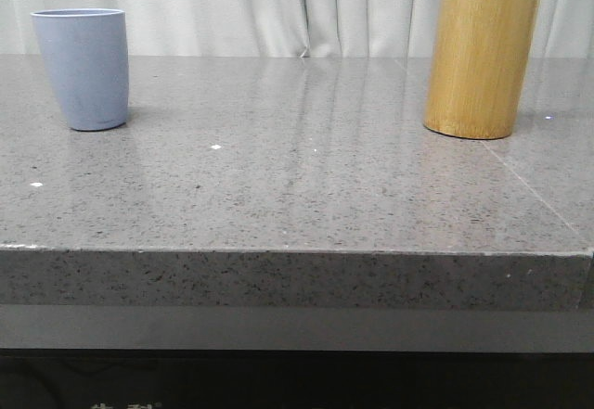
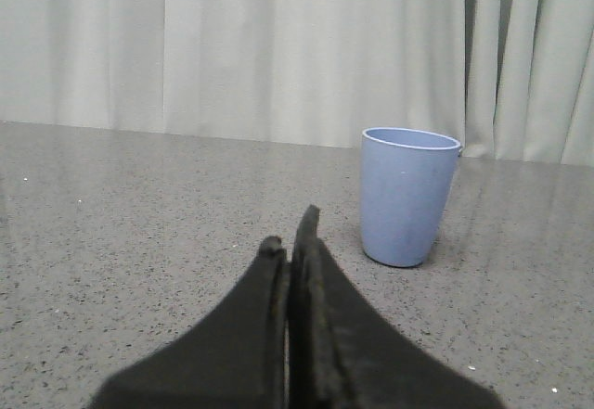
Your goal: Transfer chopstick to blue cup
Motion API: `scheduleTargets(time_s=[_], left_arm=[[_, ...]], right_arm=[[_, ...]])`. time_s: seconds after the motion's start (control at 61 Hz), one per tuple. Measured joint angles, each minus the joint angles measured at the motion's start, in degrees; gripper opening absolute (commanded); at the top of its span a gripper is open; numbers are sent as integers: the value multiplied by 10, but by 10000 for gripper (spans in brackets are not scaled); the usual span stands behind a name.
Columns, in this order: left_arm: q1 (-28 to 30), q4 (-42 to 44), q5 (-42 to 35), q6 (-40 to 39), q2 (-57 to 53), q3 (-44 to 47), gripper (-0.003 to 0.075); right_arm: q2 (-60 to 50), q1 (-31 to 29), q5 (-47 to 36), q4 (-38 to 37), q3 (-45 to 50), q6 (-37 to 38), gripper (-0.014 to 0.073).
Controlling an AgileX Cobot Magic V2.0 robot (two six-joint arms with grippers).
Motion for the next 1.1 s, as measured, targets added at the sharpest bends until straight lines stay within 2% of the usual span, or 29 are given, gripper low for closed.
scheduleTargets(time_s=[0.754, 0.967, 1.098], left_arm=[[0, 0, 0, 0, 0, 0, -19], [0, -5, -21, 0, 0, 0, -19], [0, -11, -15, 0, 0, -21, -19]], right_arm=[[0, 0, 0, 0, 0, 0, -119], [0, 0, -4, 0, 0, 0, -119], [0, 0, 10, 0, -13, 0, -119]])
